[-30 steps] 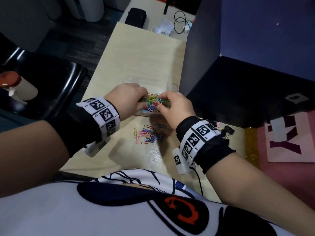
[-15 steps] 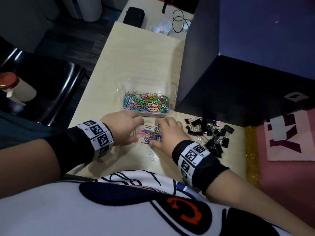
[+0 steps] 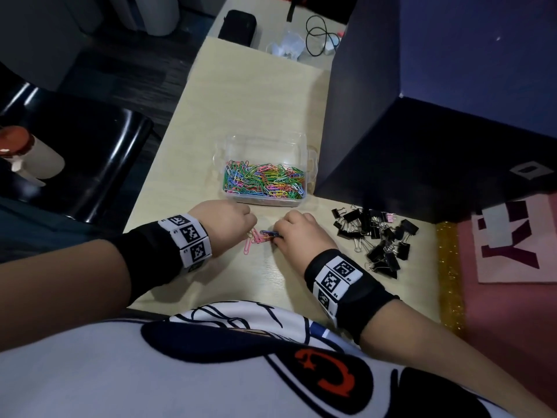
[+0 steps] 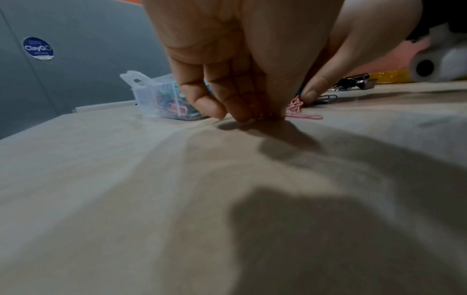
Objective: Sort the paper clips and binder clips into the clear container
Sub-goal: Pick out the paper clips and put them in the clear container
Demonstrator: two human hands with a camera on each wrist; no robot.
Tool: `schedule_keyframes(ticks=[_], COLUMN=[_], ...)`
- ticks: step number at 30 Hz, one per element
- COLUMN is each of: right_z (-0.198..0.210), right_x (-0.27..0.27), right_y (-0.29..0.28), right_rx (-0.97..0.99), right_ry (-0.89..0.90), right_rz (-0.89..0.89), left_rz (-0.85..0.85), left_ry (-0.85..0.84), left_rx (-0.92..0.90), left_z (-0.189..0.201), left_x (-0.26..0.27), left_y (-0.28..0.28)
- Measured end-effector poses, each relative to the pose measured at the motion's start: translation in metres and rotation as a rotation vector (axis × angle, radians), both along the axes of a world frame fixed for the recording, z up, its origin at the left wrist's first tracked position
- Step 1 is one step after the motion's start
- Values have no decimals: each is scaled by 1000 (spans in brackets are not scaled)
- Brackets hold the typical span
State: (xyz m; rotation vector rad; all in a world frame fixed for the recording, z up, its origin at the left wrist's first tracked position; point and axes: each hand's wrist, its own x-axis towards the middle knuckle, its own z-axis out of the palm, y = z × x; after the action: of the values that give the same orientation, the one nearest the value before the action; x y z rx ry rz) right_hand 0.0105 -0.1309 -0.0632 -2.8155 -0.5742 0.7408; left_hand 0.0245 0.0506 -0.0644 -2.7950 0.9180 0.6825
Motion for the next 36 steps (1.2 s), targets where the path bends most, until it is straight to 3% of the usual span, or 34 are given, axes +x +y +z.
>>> schedule_keyframes(ticks=[5, 11, 18, 24, 28, 30, 32, 34, 36], right_z=[-3, 14, 49, 47, 44, 41, 37, 31, 30], right_x=[5, 13, 21, 46, 51, 47, 42, 39, 37], right_y=[-1, 1, 19, 39, 29, 25, 26, 27, 26], right_rx=[-15, 24, 194, 260, 216, 198, 165, 108, 52], right_ry=[-85, -124, -212, -217, -205, -222, -205, -173, -174], right_rz=[-111, -272, -402, -426, -517, -485, -343, -211, -192], left_rz=[-83, -50, 79, 289, 212, 125, 54, 44, 34], left_ry=[-92, -141, -300, -254, -308, -335, -303, -254, -258], left_rx=[28, -25, -464, -464, -422, -443, -367, -264, -260], left_z=[1, 0, 33, 34, 19, 14, 9, 4, 5], left_x=[0, 4, 20, 41, 31, 22, 17, 18, 22], left_y=[0, 7, 23, 29, 30, 27, 24, 26, 33])
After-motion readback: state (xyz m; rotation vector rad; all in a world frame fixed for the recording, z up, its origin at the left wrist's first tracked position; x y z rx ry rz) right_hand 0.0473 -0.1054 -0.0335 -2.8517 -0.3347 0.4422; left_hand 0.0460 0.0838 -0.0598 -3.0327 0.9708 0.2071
